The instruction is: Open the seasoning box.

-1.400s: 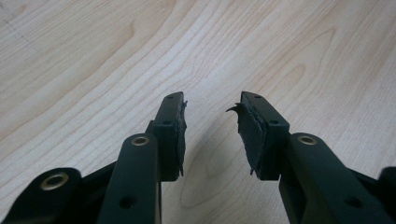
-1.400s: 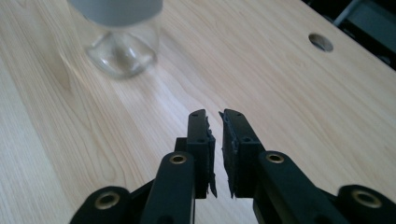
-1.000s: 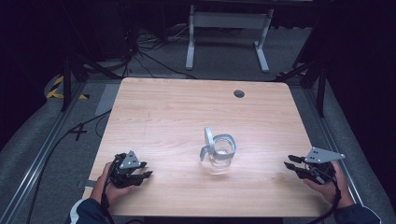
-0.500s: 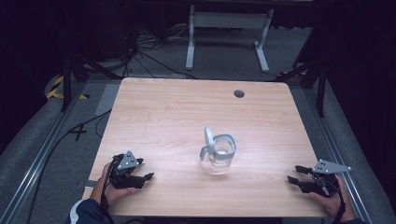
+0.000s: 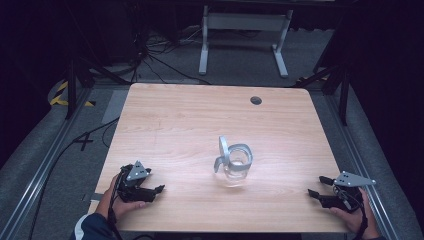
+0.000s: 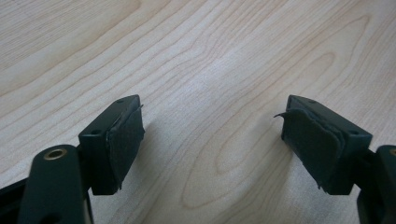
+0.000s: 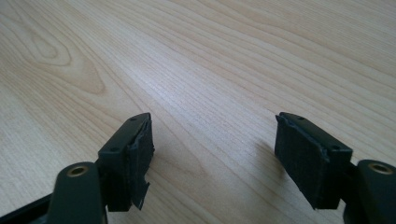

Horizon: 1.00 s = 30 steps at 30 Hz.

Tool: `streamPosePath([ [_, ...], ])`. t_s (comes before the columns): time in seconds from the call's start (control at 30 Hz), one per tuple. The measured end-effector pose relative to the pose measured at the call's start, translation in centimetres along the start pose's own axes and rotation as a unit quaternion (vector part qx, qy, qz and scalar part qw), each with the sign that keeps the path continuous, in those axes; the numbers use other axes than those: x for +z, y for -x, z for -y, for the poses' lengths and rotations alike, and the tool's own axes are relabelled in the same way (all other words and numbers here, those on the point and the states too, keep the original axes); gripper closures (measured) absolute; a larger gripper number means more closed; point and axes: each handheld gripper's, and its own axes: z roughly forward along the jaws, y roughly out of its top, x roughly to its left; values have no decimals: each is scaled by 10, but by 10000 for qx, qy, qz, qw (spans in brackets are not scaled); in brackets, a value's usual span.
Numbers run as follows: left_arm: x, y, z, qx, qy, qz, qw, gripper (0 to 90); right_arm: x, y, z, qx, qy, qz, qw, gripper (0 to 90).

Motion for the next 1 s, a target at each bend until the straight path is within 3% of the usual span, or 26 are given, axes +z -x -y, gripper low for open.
streamPosePath([
  [1.0,3,-2,-3,-84,-72,-80,9999,135,0,1,0,55,-28,20,10000,261],
])
